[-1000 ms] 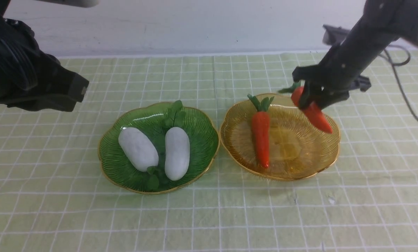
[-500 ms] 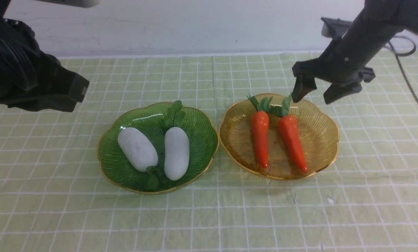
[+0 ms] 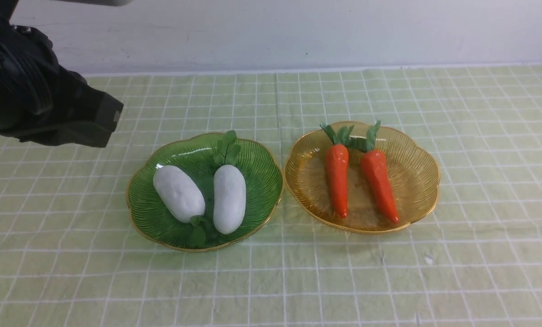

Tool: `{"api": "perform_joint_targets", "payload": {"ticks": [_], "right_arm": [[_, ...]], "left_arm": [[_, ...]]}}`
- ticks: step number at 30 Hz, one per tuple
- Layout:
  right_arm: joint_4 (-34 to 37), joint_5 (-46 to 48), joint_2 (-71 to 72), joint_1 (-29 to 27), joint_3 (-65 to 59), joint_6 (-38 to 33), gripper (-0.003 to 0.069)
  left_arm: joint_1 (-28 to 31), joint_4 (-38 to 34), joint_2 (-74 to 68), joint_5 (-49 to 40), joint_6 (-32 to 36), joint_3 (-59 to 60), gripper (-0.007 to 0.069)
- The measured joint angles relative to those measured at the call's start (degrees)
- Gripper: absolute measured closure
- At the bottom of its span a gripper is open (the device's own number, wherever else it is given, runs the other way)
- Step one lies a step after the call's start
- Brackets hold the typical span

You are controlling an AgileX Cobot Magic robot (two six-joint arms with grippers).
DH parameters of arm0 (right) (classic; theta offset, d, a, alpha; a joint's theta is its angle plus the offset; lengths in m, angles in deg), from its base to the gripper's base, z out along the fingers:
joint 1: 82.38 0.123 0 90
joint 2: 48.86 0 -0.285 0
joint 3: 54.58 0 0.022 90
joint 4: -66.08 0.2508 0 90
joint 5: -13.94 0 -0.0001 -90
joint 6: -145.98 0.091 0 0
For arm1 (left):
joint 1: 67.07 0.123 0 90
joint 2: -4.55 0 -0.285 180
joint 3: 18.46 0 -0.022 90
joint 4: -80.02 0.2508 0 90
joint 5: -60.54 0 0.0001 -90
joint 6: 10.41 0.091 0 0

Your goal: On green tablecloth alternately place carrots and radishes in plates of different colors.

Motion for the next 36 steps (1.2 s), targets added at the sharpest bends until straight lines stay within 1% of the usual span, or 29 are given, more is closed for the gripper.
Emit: {"api": "perform_joint_targets", "payload": {"ticks": [1,3,4,6,8,9,11,15,20,22,24,25,26,29,30,31,33,36], "right_arm": [[-0.04,-3.33,4.87,0.00,-5.36,-0.43,0.0666],[-0.14,-14.39,16.12,0.00,-18.63,-0.95,0.0671],[-0.19,-15.56,17.17,0.00,-19.93,-0.96,0.0671],[-0.02,-34.06,31.95,0.00,-37.67,-1.11,0.0671],[1.31,-46.68,43.09,0.00,-49.71,-1.11,0.0673],[2.01,-51.36,46.84,0.00,-54.80,-1.11,0.0673],[3.04,-55.84,52.47,0.00,-60.86,-1.11,0.0673],[4.66,-61.09,59.28,0.00,-66.58,-1.11,0.0673],[5.05,-65.60,62.40,0.00,-68.03,-1.11,0.0673],[5.10,-66.38,62.55,0.00,-68.14,-1.11,0.0673],[5.10,-66.27,62.55,0.00,-68.19,-1.11,0.0673],[5.10,-66.11,62.55,0.00,-68.19,-1.11,0.0673],[5.10,-65.13,62.55,0.00,-68.19,-1.11,0.0673],[5.04,-62.78,62.55,0.00,-68.19,-1.15,0.0673],[5.04,-62.49,62.55,0.00,-68.19,-1.15,0.0673],[5.04,-61.50,62.55,0.00,-68.19,-1.15,0.0673],[5.04,-60.72,62.55,0.00,-68.19,-1.15,0.0673],[5.04,-59.89,62.55,0.00,-68.24,-1.15,0.0673]], "left_arm": [[0.00,0.00,0.00,0.00,0.00,0.00,0.0632],[0.00,0.00,0.00,0.00,0.00,0.00,0.0632],[0.00,0.00,0.00,0.00,0.00,0.00,0.0632],[0.00,0.00,0.00,0.00,0.00,0.00,0.0632],[0.00,-0.23,0.00,0.00,0.00,0.00,0.0632],[0.00,-0.41,0.00,0.00,0.00,0.00,0.0632],[0.00,-0.97,0.00,0.00,0.00,0.00,0.0632],[0.00,-2.78,0.46,0.05,0.00,0.26,0.0632],[0.00,-5.66,4.17,0.20,0.06,3.87,0.0632],[0.00,-7.91,11.23,0.79,1.20,9.79,0.0632],[0.00,-8.05,17.00,3.45,1.57,14.37,0.0632],[0.00,-8.05,20.12,4.88,1.57,16.20,0.0632],[0.00,-8.08,26.53,9.52,1.75,21.90,0.0632],[0.00,-7.81,38.47,17.32,1.75,31.57,0.0632],[0.00,-7.81,39.23,18.44,1.75,32.19,0.0632],[0.00,-7.54,45.57,22.90,1.79,37.59,0.0632],[0.00,-7.53,49.39,25.97,1.79,40.29,0.0632],[0.00,-7.62,58.38,34.07,1.93,48.36,0.0632]]}}
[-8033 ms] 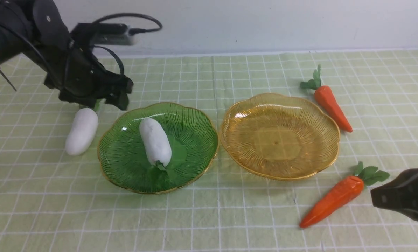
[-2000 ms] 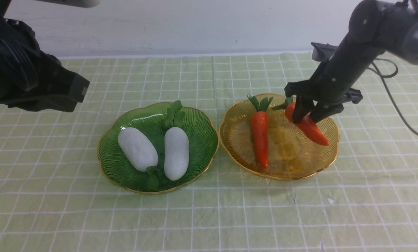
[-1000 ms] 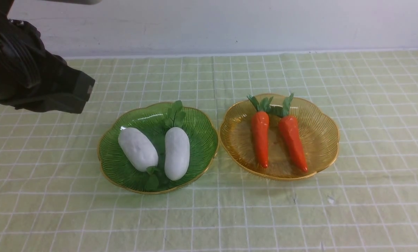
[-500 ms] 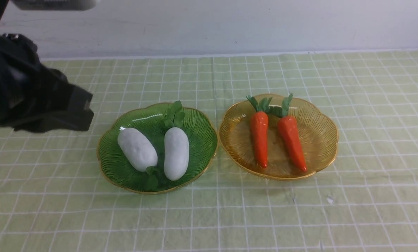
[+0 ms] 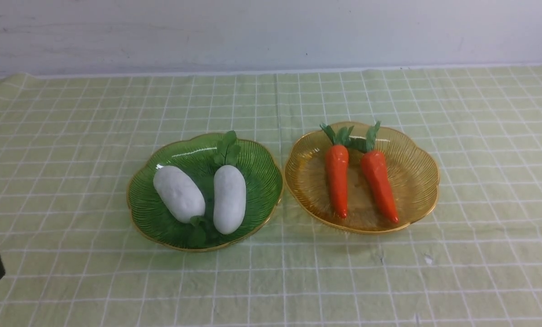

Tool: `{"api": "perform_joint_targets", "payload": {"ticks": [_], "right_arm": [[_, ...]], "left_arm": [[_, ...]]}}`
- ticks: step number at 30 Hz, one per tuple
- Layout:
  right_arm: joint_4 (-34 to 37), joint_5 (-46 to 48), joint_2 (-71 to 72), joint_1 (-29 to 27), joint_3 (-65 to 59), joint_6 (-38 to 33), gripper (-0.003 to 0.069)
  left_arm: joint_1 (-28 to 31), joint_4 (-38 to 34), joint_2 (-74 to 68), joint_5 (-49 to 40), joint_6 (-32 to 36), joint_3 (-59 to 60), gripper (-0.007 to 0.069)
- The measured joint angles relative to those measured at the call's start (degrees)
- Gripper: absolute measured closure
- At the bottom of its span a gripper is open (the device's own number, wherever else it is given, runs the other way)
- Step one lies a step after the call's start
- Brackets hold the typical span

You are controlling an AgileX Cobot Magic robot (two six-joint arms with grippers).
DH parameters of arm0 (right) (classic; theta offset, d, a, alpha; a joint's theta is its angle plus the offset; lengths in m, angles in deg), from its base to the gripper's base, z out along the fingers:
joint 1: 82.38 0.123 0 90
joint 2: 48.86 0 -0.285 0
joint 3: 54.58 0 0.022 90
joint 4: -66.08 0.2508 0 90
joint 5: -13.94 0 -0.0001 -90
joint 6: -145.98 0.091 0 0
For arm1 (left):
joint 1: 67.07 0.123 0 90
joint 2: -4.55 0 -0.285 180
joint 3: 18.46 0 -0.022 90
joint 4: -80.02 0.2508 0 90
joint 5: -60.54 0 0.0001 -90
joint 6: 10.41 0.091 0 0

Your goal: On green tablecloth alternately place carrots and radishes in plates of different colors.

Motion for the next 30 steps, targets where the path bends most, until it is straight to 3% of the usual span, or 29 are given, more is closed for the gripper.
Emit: {"api": "perform_joint_targets", "payload": {"ticks": [15,21,25,30], "right_arm": [[0.00,0.00,0.00,0.00,0.00,0.00,0.0673],[0.00,0.12,0.00,0.00,0.00,0.00,0.0673],[0.00,0.12,0.00,0.00,0.00,0.05,0.0673],[0.00,0.12,0.00,0.00,0.00,0.05,0.0673]], "left_arm": [[0.00,-1.23,9.04,1.52,0.11,8.22,0.0632],[0.33,6.94,9.04,6.57,0.22,13.57,0.0632],[3.57,13.08,9.04,11.02,0.16,19.52,0.0632],[11.11,13.58,9.04,17.10,0.16,27.77,0.0632]]}}
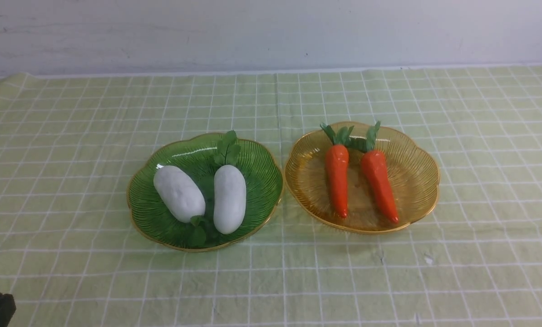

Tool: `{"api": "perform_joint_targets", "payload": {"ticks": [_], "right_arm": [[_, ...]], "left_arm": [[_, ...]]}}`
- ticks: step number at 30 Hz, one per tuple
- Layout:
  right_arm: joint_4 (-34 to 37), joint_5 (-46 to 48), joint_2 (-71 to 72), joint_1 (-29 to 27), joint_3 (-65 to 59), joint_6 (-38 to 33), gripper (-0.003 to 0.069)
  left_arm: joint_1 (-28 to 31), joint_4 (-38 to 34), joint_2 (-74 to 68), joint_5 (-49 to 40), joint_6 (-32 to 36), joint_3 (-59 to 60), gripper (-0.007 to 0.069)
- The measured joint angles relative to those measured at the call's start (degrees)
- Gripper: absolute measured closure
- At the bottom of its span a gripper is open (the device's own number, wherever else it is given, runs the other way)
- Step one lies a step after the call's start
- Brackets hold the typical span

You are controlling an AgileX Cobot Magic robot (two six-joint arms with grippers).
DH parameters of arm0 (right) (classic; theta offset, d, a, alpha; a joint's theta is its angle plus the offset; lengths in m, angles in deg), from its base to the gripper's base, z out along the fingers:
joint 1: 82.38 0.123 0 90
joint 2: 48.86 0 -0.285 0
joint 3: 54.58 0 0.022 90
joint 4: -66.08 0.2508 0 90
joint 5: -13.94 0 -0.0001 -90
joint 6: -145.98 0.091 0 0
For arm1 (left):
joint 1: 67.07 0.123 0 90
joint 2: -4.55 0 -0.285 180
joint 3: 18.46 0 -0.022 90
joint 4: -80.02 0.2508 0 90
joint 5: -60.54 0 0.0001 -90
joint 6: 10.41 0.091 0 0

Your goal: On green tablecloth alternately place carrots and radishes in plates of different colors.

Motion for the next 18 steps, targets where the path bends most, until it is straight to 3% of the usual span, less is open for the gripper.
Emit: {"api": "perform_joint_targets", "payload": {"ticks": [3,18], "right_arm": [[0.00,0.00,0.00,0.00,0.00,0.00,0.0673],[0.00,0.05,0.00,0.00,0.00,0.00,0.0673]], "left_arm": [[3.72,-0.12,0.08,3.65,0.00,5.46,0.0632],[4.23,-0.17,3.94,-0.64,0.00,7.82,0.0632]]}}
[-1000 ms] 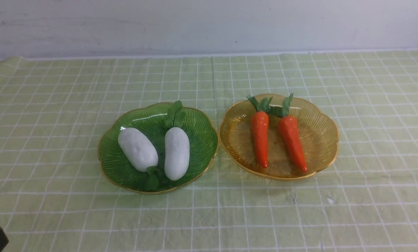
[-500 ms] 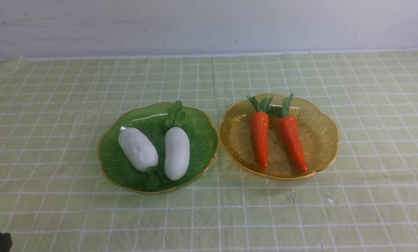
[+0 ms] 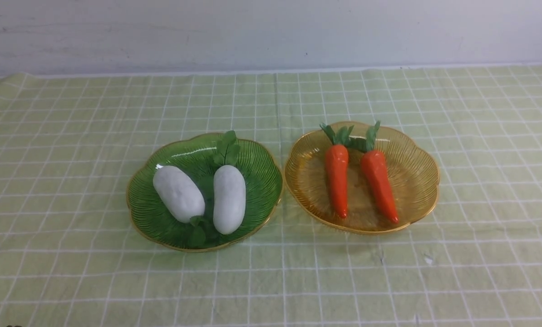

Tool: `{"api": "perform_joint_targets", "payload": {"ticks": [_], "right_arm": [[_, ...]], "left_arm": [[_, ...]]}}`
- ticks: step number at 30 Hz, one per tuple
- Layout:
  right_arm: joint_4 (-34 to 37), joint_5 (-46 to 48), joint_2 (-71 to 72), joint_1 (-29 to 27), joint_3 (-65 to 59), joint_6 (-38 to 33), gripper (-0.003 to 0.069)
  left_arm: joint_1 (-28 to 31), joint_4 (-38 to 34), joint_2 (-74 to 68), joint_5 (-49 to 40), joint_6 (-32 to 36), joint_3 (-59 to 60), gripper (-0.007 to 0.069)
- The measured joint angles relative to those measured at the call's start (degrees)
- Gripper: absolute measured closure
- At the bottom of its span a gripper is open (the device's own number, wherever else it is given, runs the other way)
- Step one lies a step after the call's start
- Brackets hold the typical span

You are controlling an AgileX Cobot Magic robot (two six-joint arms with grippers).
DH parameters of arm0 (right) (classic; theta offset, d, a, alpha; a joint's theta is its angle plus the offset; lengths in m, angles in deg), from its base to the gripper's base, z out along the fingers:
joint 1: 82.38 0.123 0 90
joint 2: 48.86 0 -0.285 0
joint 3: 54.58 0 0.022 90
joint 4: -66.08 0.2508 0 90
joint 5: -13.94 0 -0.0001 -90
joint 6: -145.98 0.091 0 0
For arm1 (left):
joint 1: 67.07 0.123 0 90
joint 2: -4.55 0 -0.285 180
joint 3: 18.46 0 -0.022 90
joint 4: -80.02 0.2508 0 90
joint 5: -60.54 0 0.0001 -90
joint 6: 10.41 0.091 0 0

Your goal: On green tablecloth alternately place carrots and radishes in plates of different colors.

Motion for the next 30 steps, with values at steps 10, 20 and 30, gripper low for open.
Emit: {"api": "perform_joint_targets", "payload": {"ticks": [10,20,30], "right_arm": [[0.00,0.00,0.00,0.00,0.00,0.00,0.0673],[-1.54,0.00,0.00,0.00,0.00,-1.08,0.0673],[-15.82,3.87,0.00,-4.46,-10.12,-7.53,0.0673]], "left_arm": [[0.00,0.00,0.00,-0.13,-0.05,0.00,0.0632],[0.00,0.00,0.00,-0.17,-0.05,0.00,0.0632],[0.00,0.00,0.00,-0.24,-0.05,0.00,0.0632]]}}
